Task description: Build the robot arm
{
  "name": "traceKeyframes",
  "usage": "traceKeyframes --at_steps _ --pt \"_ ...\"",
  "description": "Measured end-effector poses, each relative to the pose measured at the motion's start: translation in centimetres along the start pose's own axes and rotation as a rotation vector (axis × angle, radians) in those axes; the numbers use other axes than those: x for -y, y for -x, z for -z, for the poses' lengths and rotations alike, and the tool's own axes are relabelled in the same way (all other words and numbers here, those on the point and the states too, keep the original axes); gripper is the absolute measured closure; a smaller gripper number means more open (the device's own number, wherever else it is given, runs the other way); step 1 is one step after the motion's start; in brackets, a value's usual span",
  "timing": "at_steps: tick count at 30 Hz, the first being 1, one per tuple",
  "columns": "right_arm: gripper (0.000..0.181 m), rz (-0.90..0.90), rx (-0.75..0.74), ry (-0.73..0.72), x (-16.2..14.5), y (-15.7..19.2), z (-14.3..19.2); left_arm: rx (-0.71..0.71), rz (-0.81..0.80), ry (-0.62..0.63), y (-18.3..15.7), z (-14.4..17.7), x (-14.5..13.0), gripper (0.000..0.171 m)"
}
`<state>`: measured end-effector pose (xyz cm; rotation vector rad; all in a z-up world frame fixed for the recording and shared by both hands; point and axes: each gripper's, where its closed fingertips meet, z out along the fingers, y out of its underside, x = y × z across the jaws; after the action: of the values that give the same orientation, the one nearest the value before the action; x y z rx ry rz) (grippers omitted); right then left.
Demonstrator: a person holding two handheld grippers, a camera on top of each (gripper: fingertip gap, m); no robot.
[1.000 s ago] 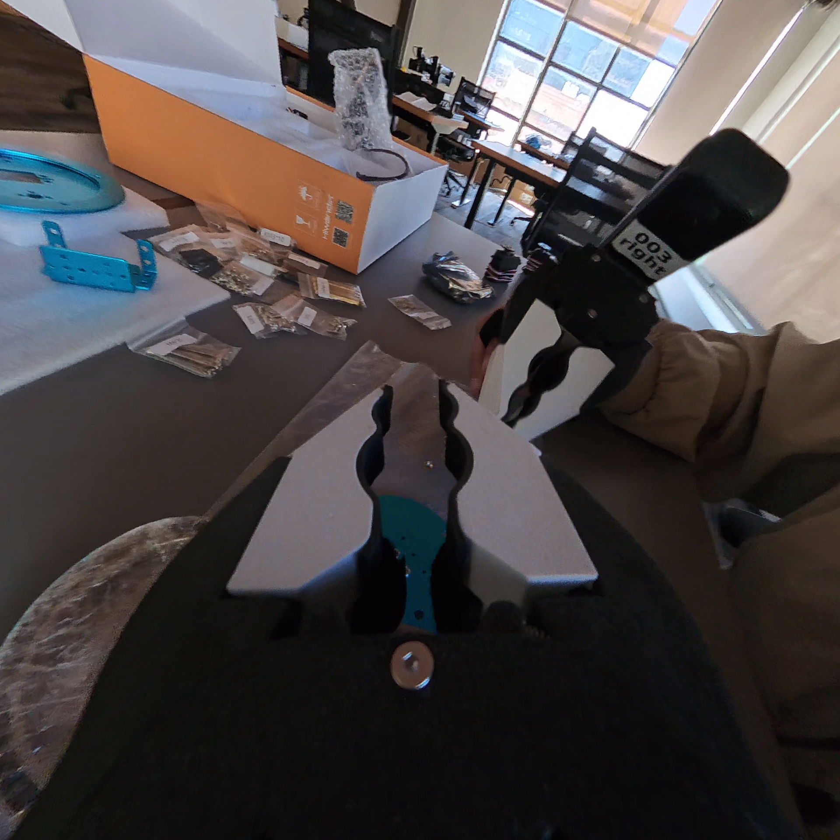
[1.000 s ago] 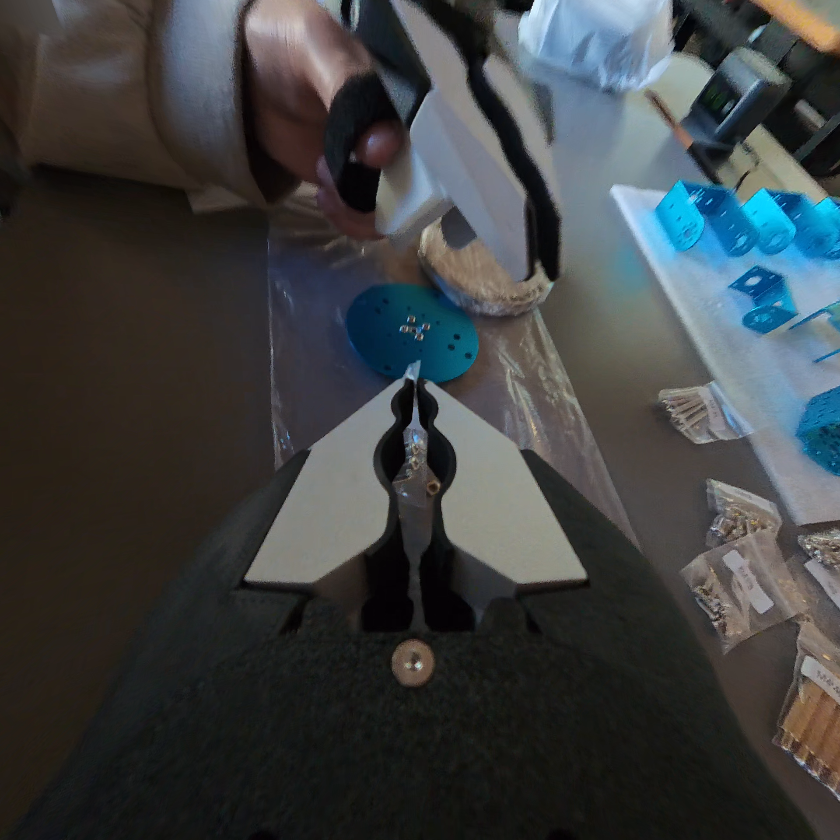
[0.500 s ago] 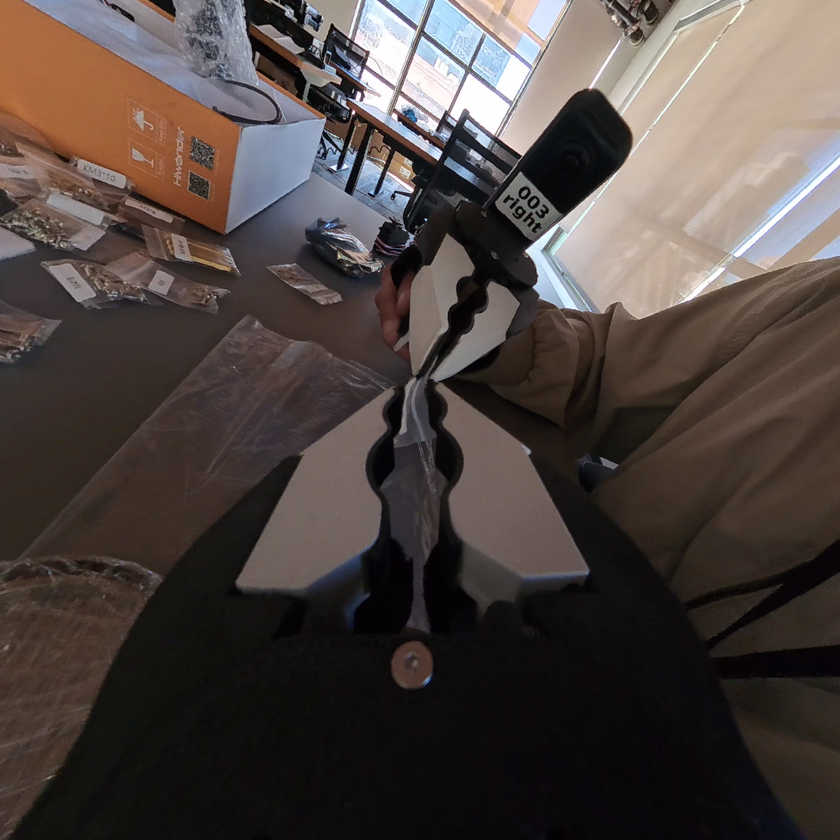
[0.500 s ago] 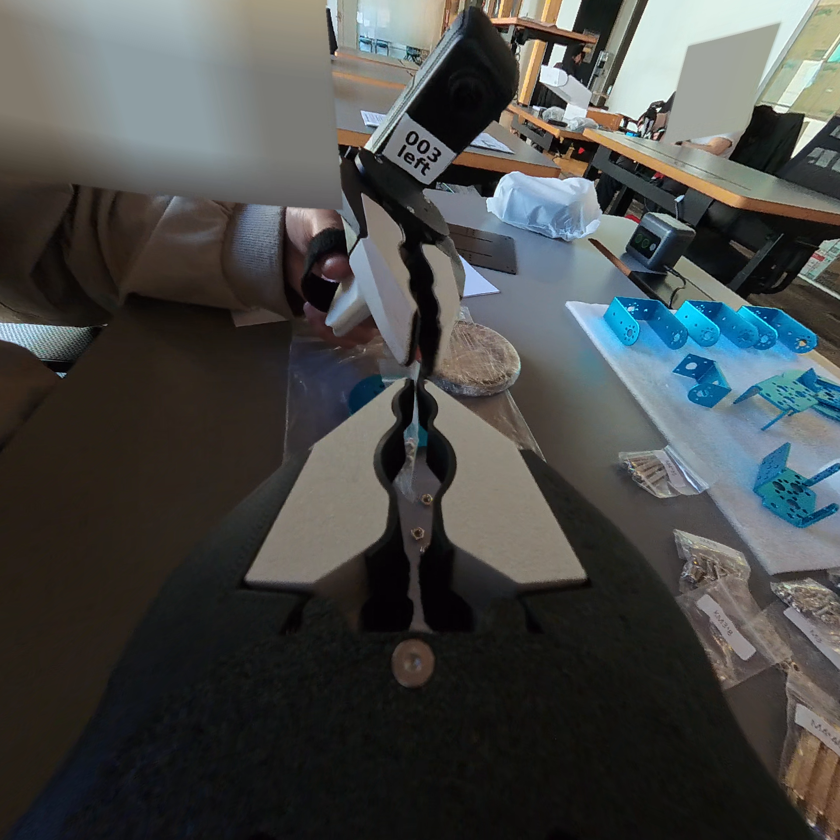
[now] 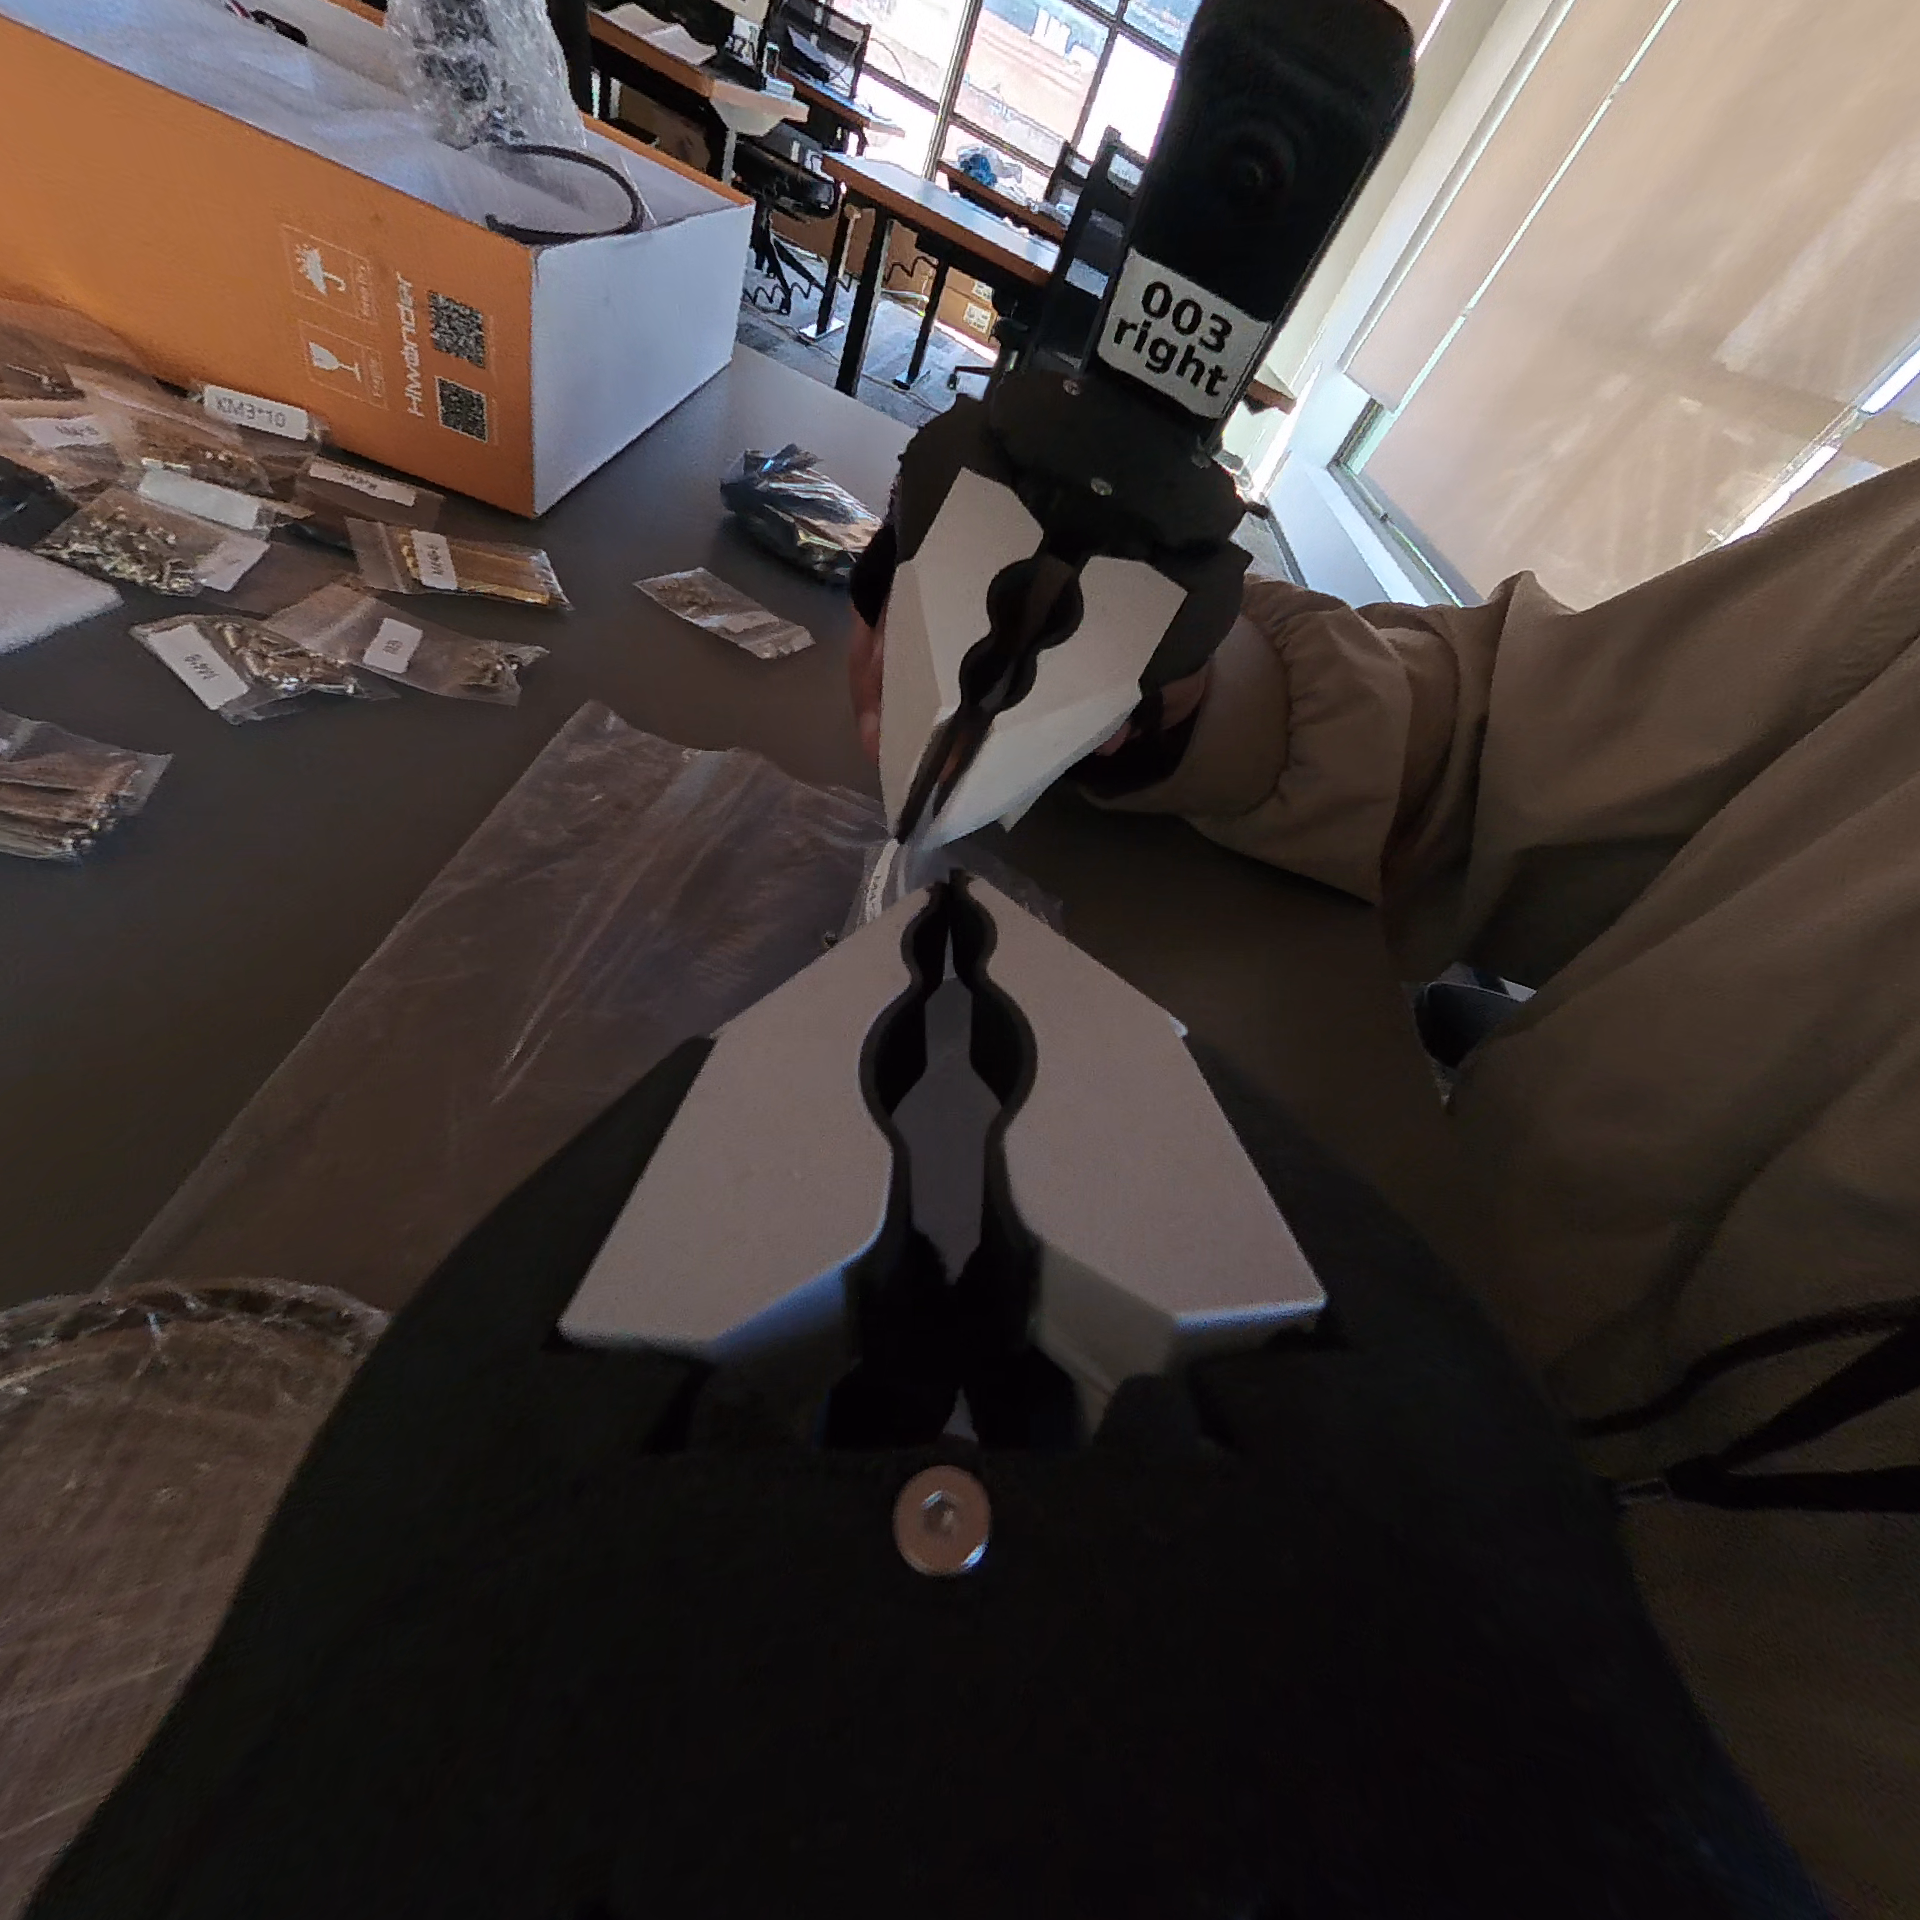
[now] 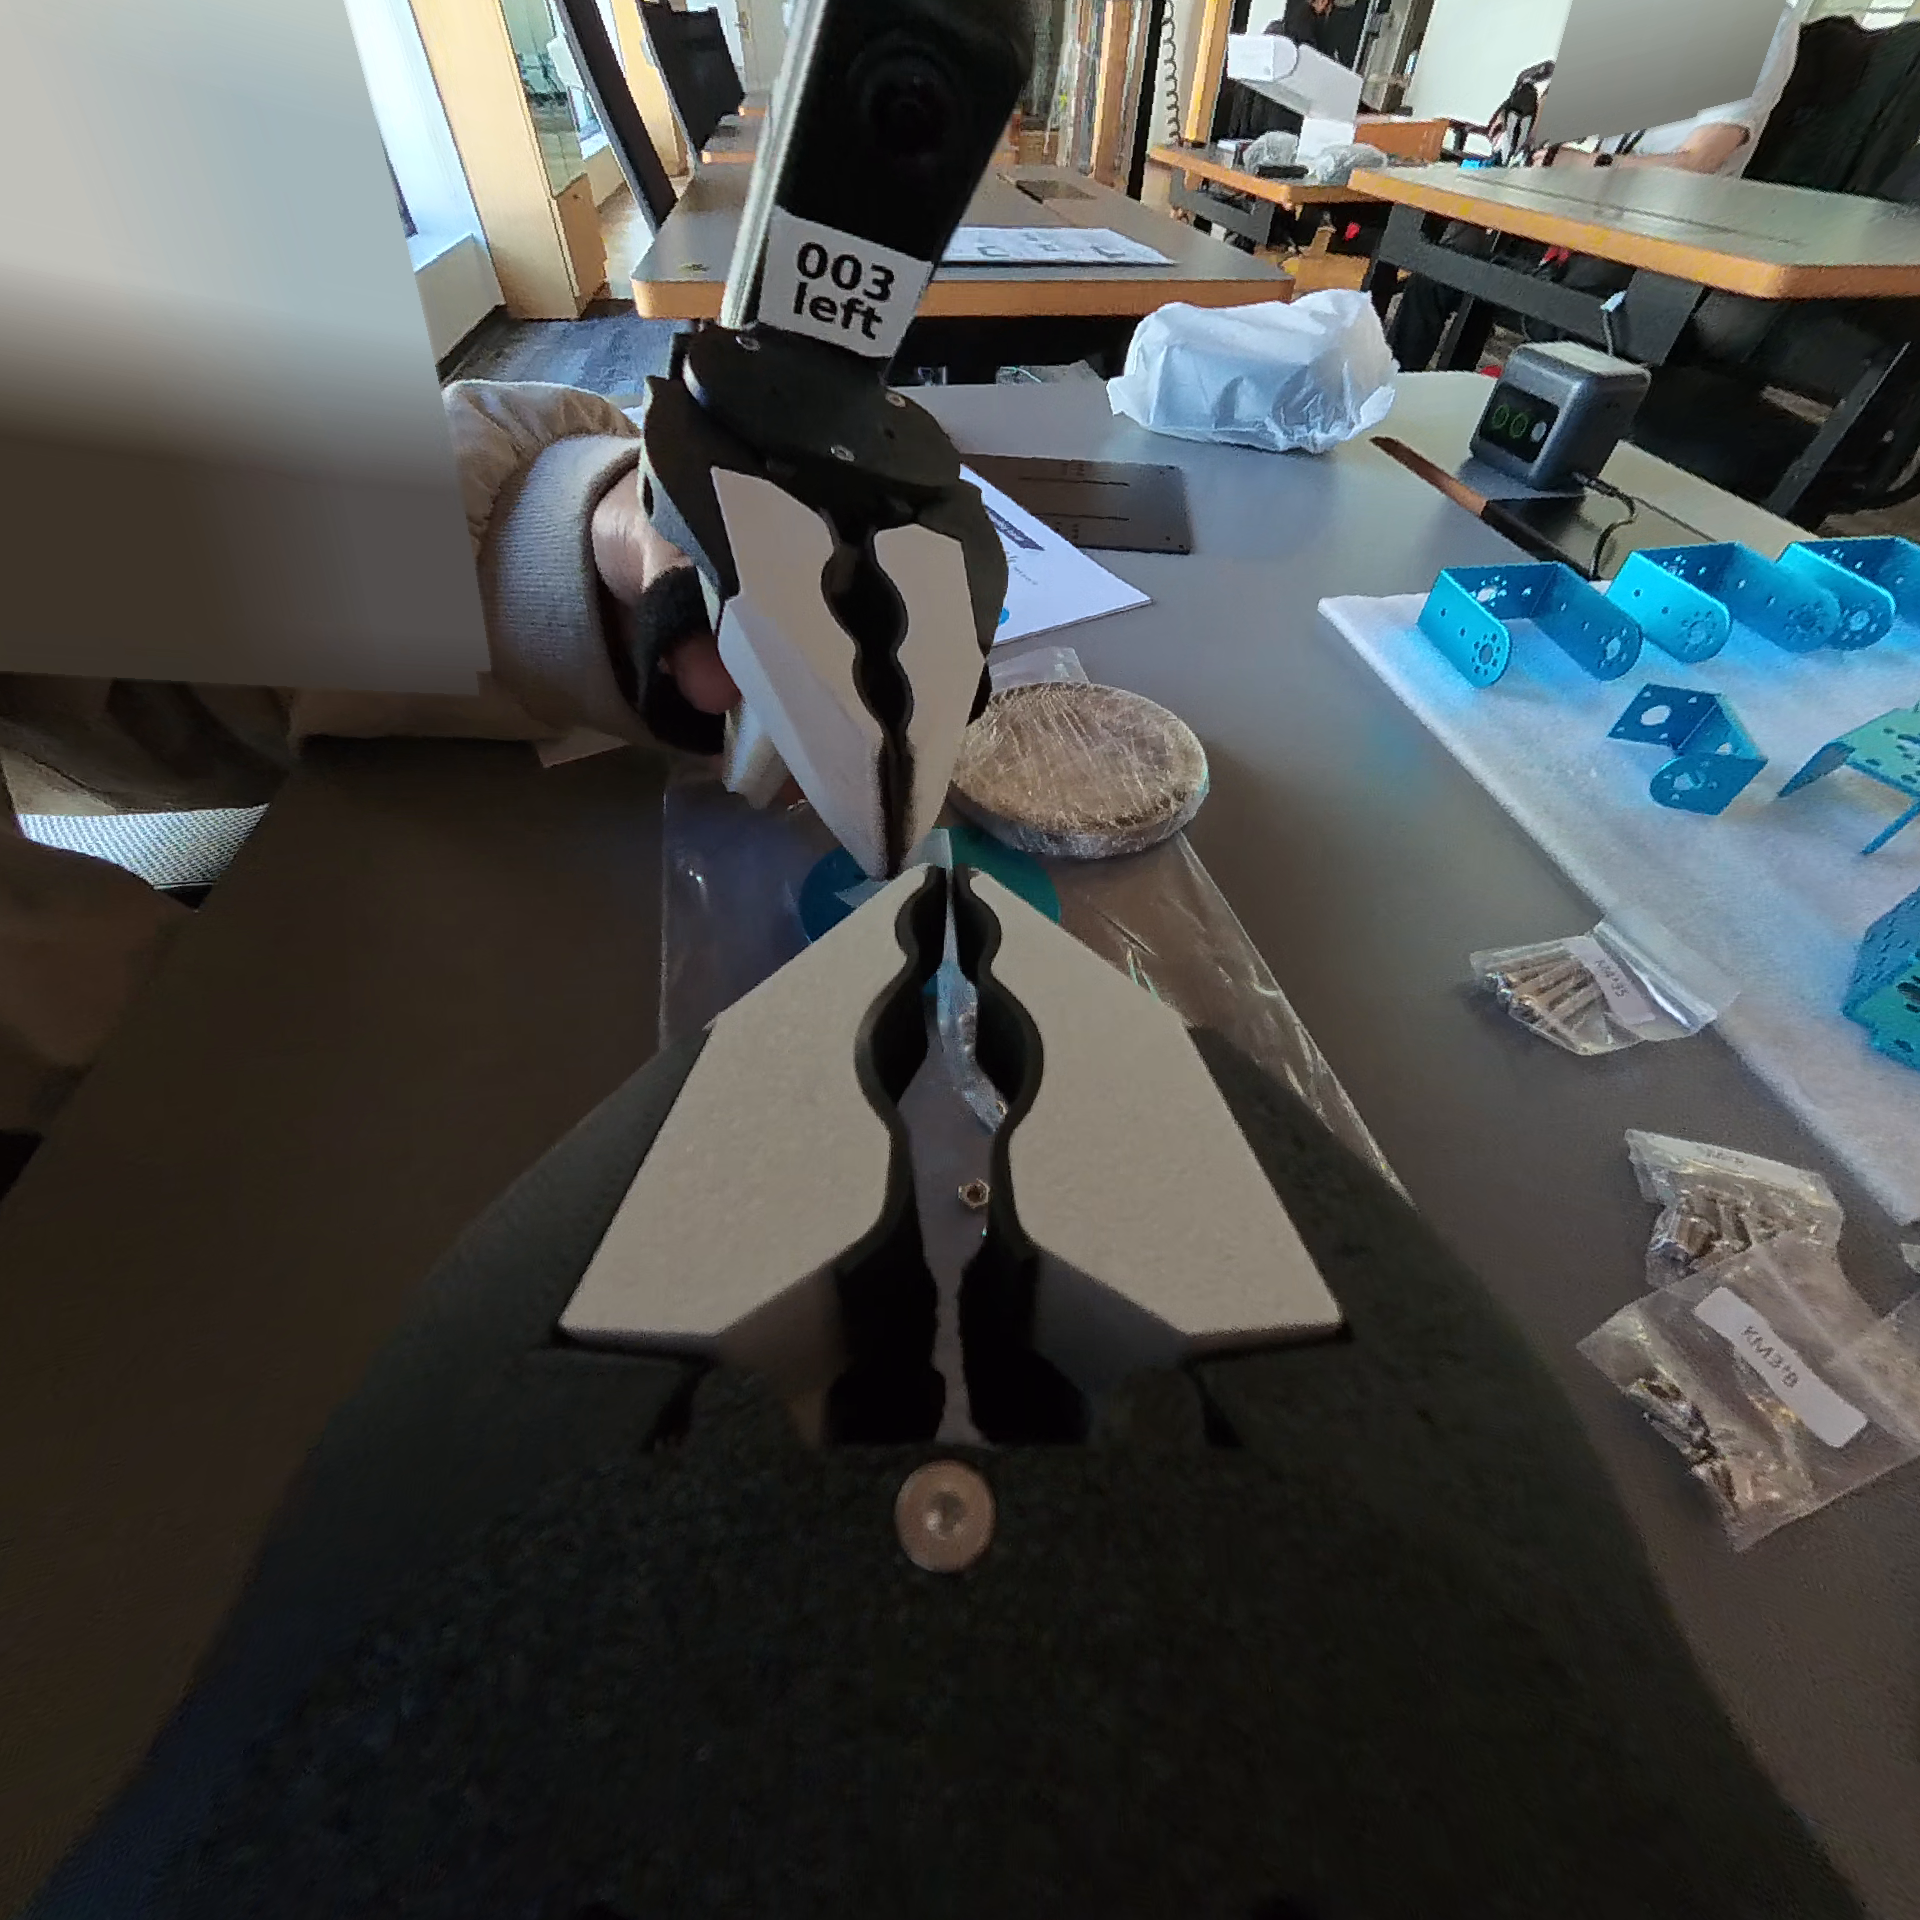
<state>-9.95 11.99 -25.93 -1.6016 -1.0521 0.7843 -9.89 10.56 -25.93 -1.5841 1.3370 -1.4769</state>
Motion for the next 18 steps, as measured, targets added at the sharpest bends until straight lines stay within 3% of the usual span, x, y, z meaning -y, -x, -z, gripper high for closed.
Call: traceKeyframes --at_steps 6,11,15,18 --pt "0.18 -0.046 0.001 0.046 -1.1 -0.4 -0.3 0.027 0.045 -0.012 0.9 0.1 0.0 0.171" --pt "0.169 -0.071 -0.023 0.065 -0.9 -0.7 0.0 0.041 0.076 -0.006 1.4 0.2 -0.2 0.171" --pt "0.172 -0.064 -0.075 0.091 -0.3 -1.4 1.1 0.058 0.083 -0.01 1.6 0.3 -0.1 0.171" --pt "0.174 -0.228 0.092 0.111 0.0 1.2 0.9 0.061 0.114 -0.011 1.9 0.3 -0.3 0.171"
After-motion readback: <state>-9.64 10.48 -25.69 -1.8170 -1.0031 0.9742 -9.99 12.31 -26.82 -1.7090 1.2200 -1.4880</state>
